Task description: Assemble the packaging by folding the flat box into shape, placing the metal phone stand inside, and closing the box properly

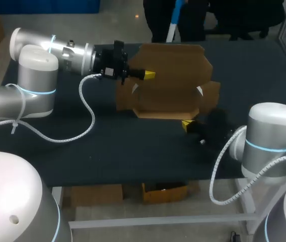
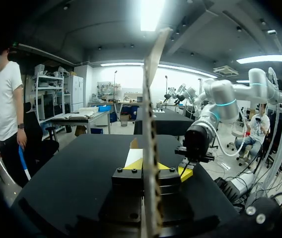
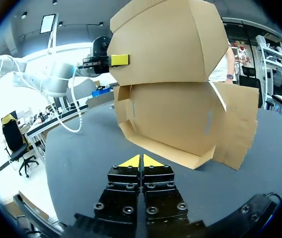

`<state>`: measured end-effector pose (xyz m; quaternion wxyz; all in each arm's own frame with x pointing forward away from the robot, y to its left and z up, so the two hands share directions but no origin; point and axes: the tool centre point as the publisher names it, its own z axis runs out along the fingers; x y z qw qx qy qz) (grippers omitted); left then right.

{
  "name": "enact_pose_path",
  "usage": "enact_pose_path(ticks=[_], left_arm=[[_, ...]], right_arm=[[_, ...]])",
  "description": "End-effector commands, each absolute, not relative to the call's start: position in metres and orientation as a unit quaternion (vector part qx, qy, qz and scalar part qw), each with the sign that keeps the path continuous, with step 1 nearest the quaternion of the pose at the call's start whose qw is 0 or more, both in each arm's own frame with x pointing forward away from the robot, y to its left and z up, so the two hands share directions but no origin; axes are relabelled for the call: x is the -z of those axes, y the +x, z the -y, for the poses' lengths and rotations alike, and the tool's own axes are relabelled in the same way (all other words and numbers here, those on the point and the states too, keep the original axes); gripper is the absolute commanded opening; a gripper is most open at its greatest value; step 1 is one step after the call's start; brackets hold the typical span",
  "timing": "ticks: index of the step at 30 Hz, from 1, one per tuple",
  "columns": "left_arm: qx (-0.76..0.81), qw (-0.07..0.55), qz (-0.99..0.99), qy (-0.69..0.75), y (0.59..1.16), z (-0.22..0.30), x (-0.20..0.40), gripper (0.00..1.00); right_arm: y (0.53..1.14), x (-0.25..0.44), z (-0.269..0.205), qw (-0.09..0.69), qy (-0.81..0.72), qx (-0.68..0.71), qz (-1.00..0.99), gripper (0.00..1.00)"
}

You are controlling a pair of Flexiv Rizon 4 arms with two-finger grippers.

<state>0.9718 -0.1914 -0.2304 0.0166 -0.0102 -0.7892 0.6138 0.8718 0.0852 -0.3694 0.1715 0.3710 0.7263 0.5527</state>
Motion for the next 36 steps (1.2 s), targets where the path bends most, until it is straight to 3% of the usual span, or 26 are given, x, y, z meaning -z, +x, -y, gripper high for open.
enact_pose_path(ticks=[1,15,17,20,32,36], left_arm=[[-0.613,0.016,0.789,-0.010,0.971,0.192,0.233,0.00],[-0.613,0.016,0.789,-0.010,0.971,0.192,0.233,0.00],[-0.613,0.016,0.789,-0.010,0.971,0.192,0.233,0.00],[-0.613,0.016,0.789,-0.010,0.971,0.192,0.233,0.00],[-0.613,0.016,0.789,-0.010,0.971,0.192,0.233,0.00],[-0.613,0.016,0.789,-0.010,0.971,0.192,0.233,0.00]], right_arm=[[0.853,0.361,-0.061,0.156,0.351,-0.565,-0.730,0.00],[0.836,0.346,-0.023,0.174,0.328,-0.558,-0.742,0.00],[0.834,0.343,-0.018,0.178,0.323,-0.555,-0.745,0.09],[0.833,0.340,-0.011,0.183,0.314,-0.553,-0.750,0.13],[0.837,0.336,0.010,0.182,0.286,-0.539,-0.771,0.23],[0.834,0.335,0.015,0.183,0.278,-0.537,-0.775,0.20]])
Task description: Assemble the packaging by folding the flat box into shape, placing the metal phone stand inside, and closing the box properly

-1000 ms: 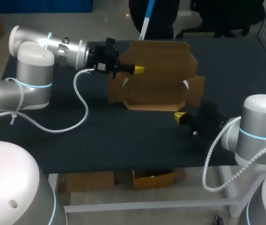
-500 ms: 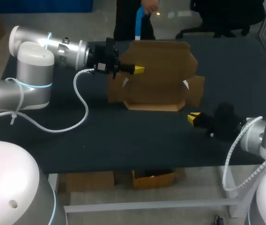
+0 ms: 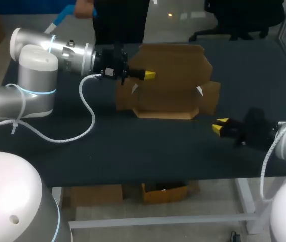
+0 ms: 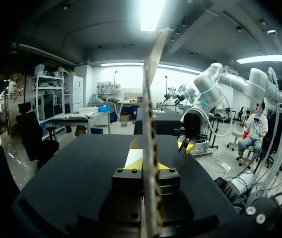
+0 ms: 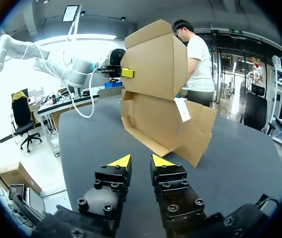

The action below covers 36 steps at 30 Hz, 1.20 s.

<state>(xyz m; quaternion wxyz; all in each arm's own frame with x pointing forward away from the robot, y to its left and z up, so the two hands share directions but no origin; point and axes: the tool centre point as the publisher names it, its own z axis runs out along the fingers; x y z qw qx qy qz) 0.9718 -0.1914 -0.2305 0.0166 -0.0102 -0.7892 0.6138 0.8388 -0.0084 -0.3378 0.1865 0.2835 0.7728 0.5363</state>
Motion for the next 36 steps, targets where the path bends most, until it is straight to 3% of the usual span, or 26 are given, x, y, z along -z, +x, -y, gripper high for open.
enact_pose_path(ticks=[1,7,14,22,24,25,36], left_arm=[[-0.613,0.016,0.789,-0.010,0.971,0.192,0.233,0.00],[-0.613,0.016,0.789,-0.010,0.971,0.192,0.233,0.00],[-0.613,0.016,0.789,-0.010,0.971,0.192,0.233,0.00],[-0.613,0.016,0.789,-0.010,0.971,0.192,0.233,0.00],[-0.613,0.016,0.789,-0.010,0.971,0.192,0.233,0.00],[-0.613,0.016,0.789,-0.010,0.971,0.192,0.233,0.00],[-0.613,0.016,0.789,-0.010,0.971,0.192,0.233,0.00]], right_arm=[[0.833,0.334,0.016,0.183,0.277,-0.536,-0.776,0.20],[0.831,0.335,0.028,0.184,0.272,-0.530,-0.782,0.16],[0.835,0.340,0.049,0.180,0.280,-0.520,-0.787,0.24],[0.844,0.342,0.068,0.168,0.255,-0.511,-0.804,0.50],[0.849,0.343,0.070,0.166,0.246,-0.509,-0.808,0.71],[0.851,0.343,0.071,0.164,0.241,-0.508,-0.811,0.75],[0.880,0.356,0.081,0.161,0.225,-0.505,-0.817,0.71]])
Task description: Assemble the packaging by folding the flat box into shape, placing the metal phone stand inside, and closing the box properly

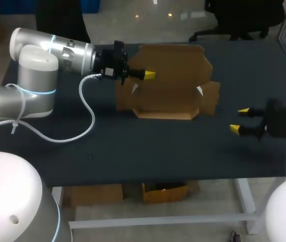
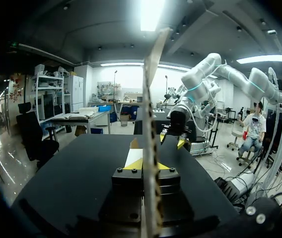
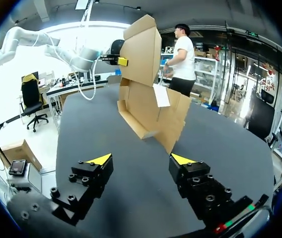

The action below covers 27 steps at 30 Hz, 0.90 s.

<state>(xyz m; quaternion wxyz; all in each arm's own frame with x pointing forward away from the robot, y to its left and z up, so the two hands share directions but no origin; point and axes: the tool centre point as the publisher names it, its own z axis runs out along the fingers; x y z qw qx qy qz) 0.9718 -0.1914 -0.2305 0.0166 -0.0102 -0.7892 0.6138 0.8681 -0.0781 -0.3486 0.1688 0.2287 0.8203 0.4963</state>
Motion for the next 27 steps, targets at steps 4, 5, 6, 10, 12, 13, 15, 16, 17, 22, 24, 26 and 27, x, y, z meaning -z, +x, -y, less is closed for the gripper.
enact_pose_path(ticks=[4,5,6,10,12,13,15,16,17,22,24,26,27], left_arm=[[-0.613,0.016,0.789,-0.010,0.971,0.192,0.233,0.00],[-0.613,0.016,0.789,-0.010,0.971,0.192,0.233,0.00],[-0.613,0.016,0.789,-0.010,0.971,0.192,0.233,0.00],[-0.613,0.016,0.789,-0.010,0.971,0.192,0.233,0.00],[-0.613,0.016,0.789,-0.010,0.971,0.192,0.233,0.00],[-0.613,0.016,0.789,-0.010,0.971,0.192,0.233,0.00],[-0.613,0.016,0.789,-0.010,0.971,0.192,0.233,0.00],[-0.613,0.016,0.789,-0.010,0.971,0.192,0.233,0.00],[-0.613,0.016,0.789,-0.010,0.971,0.192,0.233,0.00],[-0.613,0.016,0.789,-0.010,0.971,0.192,0.233,0.00],[-0.613,0.016,0.789,-0.010,0.971,0.192,0.233,0.00],[-0.613,0.016,0.789,-0.010,0.971,0.192,0.233,0.00],[-0.613,0.016,0.789,-0.010,0.971,0.192,0.233,0.00]], right_arm=[[0.890,0.361,0.084,0.159,0.237,-0.514,-0.809,0.73],[0.893,0.362,0.084,0.159,0.242,-0.514,-0.807,0.73],[0.896,0.363,0.083,0.158,0.244,-0.517,-0.805,0.74],[0.909,0.366,0.080,0.153,0.248,-0.527,-0.798,0.65],[0.915,0.368,0.077,0.150,0.248,-0.529,-0.798,0.60],[0.918,0.369,0.075,0.147,0.248,-0.532,-0.796,0.58],[0.924,0.372,0.072,0.144,0.248,-0.535,-0.795,0.54],[0.927,0.373,0.070,0.142,0.249,-0.536,-0.794,0.50],[0.930,0.374,0.069,0.140,0.250,-0.538,-0.793,0.49],[0.943,0.376,0.063,0.136,0.251,-0.544,-0.789,0.50],[0.948,0.378,0.059,0.133,0.250,-0.547,-0.788,0.49],[0.953,0.379,0.056,0.132,0.249,-0.548,-0.787,0.49],[0.955,0.379,0.055,0.131,0.248,-0.550,-0.786,0.49]])
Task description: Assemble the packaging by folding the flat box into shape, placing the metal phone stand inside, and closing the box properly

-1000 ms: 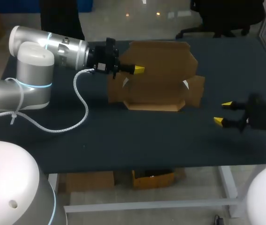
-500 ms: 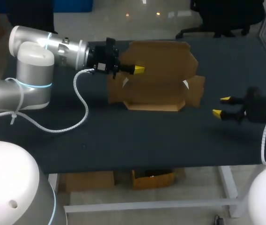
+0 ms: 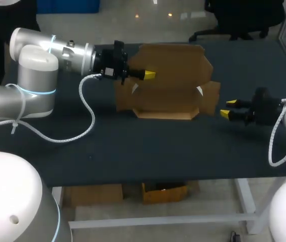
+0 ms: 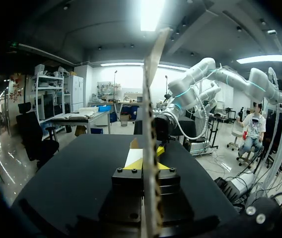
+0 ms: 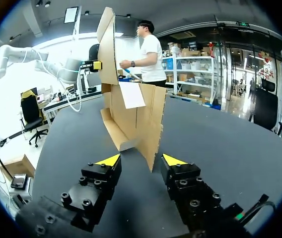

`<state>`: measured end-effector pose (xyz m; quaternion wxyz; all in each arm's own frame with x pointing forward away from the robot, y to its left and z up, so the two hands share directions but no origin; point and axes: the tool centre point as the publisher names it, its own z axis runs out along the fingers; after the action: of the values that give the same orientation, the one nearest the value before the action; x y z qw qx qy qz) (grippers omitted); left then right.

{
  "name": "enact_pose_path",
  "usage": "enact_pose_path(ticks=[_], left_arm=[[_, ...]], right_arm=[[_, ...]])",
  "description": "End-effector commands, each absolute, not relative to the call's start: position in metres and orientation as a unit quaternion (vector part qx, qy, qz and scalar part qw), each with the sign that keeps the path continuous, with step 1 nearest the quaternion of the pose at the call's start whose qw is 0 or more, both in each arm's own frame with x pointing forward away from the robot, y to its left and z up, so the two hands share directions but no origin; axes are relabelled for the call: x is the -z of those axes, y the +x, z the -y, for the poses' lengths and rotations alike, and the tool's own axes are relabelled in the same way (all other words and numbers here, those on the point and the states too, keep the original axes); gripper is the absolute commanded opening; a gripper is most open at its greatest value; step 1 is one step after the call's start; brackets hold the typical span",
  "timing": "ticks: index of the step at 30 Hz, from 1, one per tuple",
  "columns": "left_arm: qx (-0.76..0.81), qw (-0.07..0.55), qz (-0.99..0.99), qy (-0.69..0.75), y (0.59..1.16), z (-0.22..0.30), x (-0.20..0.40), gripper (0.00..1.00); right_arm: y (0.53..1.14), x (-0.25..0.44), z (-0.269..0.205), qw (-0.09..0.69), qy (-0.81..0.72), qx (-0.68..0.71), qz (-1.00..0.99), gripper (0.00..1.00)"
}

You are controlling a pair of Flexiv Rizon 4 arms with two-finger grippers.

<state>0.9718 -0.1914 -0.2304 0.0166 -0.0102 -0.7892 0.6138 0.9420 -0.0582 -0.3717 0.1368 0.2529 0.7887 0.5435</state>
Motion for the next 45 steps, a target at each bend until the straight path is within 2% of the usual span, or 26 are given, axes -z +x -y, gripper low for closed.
enact_pose_path(ticks=[1,14,19,31,37,41,45], left_arm=[[-0.613,0.016,0.789,-0.010,0.971,0.192,0.233,0.00],[-0.613,0.016,0.789,-0.010,0.971,0.192,0.233,0.00],[-0.613,0.016,0.789,-0.010,0.971,0.192,0.233,0.00],[-0.613,0.016,0.789,-0.010,0.971,0.192,0.233,0.00],[-0.613,0.016,0.789,-0.010,0.971,0.192,0.233,0.00],[-0.613,0.016,0.789,-0.010,0.971,0.192,0.233,0.00],[-0.613,0.016,0.789,-0.010,0.971,0.192,0.233,0.00]], right_arm=[[0.957,0.380,0.053,0.130,0.247,-0.552,-0.786,0.49],[0.973,0.382,0.041,0.127,0.242,-0.564,-0.779,0.46],[0.976,0.380,0.035,0.128,0.240,-0.566,-0.778,0.41],[0.978,0.379,0.023,0.132,0.235,-0.562,-0.782,0.36],[0.977,0.380,0.020,0.137,0.237,-0.565,-0.778,0.28],[0.977,0.380,0.019,0.141,0.239,-0.566,-0.776,0.13],[0.975,0.379,0.016,0.145,0.242,-0.568,-0.773,0.04]])
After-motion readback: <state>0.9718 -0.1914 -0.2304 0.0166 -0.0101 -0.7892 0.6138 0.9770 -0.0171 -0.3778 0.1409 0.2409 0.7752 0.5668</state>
